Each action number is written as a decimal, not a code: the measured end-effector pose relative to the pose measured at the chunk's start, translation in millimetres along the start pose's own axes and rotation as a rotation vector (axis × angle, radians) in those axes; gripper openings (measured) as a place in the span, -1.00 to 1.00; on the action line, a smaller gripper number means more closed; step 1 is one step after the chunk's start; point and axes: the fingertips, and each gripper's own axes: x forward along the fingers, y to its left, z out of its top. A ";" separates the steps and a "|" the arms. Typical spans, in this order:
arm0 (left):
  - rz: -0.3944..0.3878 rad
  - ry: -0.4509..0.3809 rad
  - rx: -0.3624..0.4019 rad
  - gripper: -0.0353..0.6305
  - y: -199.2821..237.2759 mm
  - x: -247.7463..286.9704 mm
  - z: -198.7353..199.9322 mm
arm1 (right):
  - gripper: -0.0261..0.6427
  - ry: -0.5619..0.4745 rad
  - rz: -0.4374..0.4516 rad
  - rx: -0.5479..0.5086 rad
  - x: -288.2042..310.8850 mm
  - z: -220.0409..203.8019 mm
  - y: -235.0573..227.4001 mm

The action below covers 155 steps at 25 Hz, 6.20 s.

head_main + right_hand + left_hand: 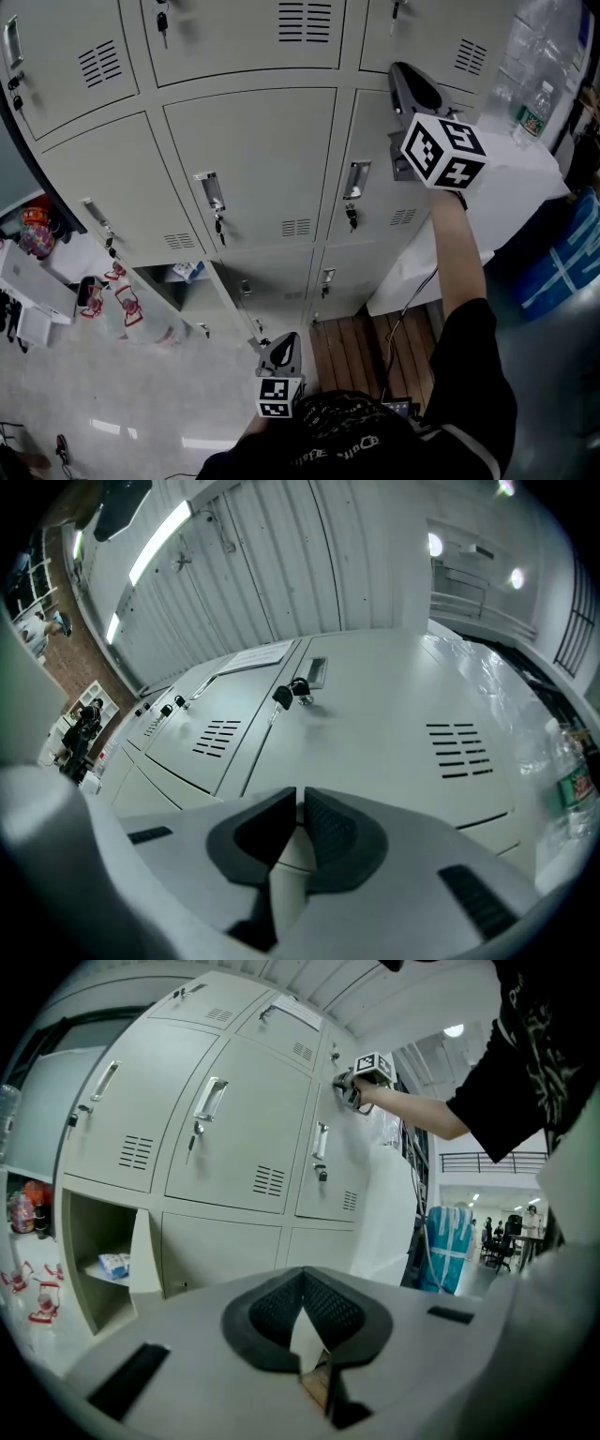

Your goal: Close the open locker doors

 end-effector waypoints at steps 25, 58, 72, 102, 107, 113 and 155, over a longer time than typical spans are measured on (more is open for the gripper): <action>0.431 -0.086 -0.054 -0.87 55.9 -119.9 2.6 | -0.48 0.297 0.667 0.429 -203.9 -181.5 276.6; 0.794 -0.089 -0.144 -0.87 130.9 -238.0 -43.5 | -0.69 0.672 0.898 0.302 -316.6 -305.3 466.0; 0.717 -0.035 -0.139 -0.87 245.1 -262.1 -47.6 | -0.73 0.647 0.952 0.321 -289.7 -293.2 570.5; 0.520 -0.024 -0.117 -0.87 377.6 -264.3 -32.5 | -0.81 0.719 0.751 0.256 -162.9 -357.8 680.2; 0.552 -0.030 -0.124 -0.87 410.0 -250.8 -22.9 | -0.81 0.737 0.746 0.275 -140.0 -376.1 689.3; 0.592 -0.018 -0.142 -0.87 442.4 -238.8 -19.6 | -0.81 0.752 0.702 0.306 -110.9 -396.1 689.2; 0.653 -0.075 -0.200 -0.87 445.6 -259.9 -17.2 | -0.88 0.588 0.606 0.303 -129.5 -326.3 662.5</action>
